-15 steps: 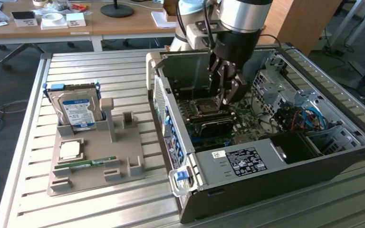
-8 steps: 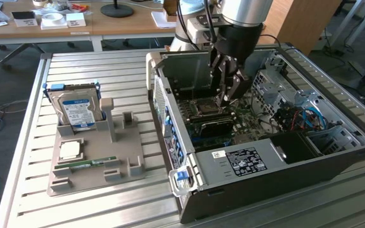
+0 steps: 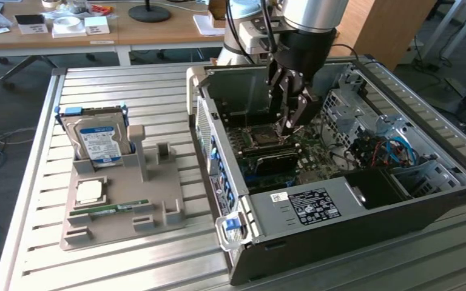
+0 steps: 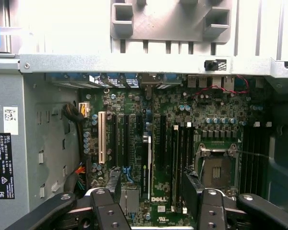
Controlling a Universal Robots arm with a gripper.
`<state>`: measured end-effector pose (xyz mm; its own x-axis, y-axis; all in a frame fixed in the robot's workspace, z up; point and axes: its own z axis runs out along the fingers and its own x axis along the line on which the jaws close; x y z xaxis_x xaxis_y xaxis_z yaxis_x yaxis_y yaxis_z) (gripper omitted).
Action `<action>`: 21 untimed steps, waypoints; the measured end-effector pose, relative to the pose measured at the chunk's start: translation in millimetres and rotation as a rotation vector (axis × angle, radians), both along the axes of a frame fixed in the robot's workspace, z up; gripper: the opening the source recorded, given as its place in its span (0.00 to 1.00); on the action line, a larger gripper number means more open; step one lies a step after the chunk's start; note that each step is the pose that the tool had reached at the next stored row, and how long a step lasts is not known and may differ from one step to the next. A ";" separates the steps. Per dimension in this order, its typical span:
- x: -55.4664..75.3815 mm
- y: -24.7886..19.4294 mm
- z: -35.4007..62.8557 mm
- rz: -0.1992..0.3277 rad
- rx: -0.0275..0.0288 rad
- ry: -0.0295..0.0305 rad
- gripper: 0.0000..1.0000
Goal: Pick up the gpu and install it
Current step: 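Press down on the gpu until it lock into place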
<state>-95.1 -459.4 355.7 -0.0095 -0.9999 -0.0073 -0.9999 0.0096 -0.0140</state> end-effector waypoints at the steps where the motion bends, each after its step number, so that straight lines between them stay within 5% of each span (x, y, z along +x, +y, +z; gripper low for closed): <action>1: 0.0 0.0 0.0 0.000 0.0000 0.0000 0.64; 8: 0.0 0.0 0.0 0.000 0.0000 0.0000 0.62; 11: 0.0 0.0 0.0 0.000 0.0000 0.0000 0.44; 21: 0.0 0.0 0.0 0.000 0.0000 0.0000 0.11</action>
<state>-95.1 -459.4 355.7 -0.0094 -0.9999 -0.0073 -0.9999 0.0095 -0.0140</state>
